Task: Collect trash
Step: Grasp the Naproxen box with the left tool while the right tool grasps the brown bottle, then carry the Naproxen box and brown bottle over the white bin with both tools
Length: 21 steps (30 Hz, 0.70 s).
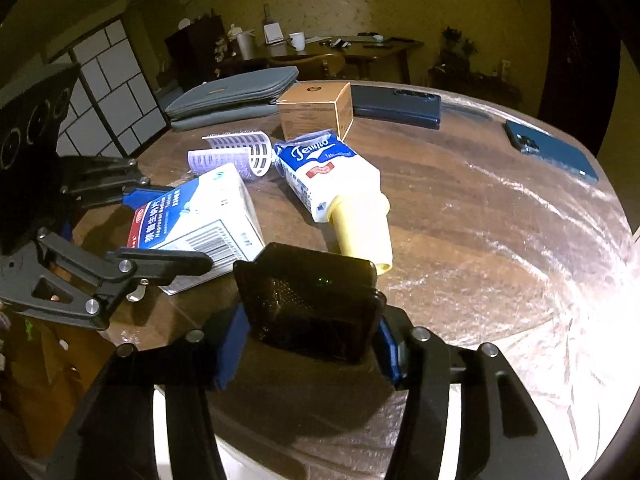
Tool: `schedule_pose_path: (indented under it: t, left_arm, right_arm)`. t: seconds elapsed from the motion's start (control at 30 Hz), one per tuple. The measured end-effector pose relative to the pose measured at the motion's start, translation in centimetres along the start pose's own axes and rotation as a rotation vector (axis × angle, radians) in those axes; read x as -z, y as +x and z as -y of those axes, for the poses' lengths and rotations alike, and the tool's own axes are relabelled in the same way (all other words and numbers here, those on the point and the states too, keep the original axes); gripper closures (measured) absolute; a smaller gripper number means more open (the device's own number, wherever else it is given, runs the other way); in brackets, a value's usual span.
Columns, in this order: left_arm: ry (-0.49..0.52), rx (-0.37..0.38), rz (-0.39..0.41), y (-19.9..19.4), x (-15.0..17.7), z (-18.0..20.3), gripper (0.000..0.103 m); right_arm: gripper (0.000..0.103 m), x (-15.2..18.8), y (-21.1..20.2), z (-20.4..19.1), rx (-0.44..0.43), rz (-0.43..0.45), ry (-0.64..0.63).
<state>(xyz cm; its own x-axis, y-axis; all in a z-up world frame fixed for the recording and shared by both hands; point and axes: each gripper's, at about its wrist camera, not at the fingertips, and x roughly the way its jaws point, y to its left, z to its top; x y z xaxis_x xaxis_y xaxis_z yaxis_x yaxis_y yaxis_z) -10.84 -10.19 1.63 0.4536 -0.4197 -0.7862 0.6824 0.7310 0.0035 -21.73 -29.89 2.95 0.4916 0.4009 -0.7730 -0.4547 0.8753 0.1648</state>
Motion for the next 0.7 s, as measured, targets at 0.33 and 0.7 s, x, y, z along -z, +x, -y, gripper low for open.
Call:
schedule_pose_path:
  t: [0.33, 0.7]
  left_arm:
    - [-0.11, -0.031, 0.012, -1.2, 1.1, 1.4, 0.056]
    - [-0.217, -0.07, 0.017, -2.9, 2.3, 3.4, 0.056]
  right_arm:
    - [0.05, 0.8, -1.8, -0.4, -0.014, 0.007, -0.006]
    - [0.05, 2.0, -4.4, -1.0, -0.053, 0.012, -0.011]
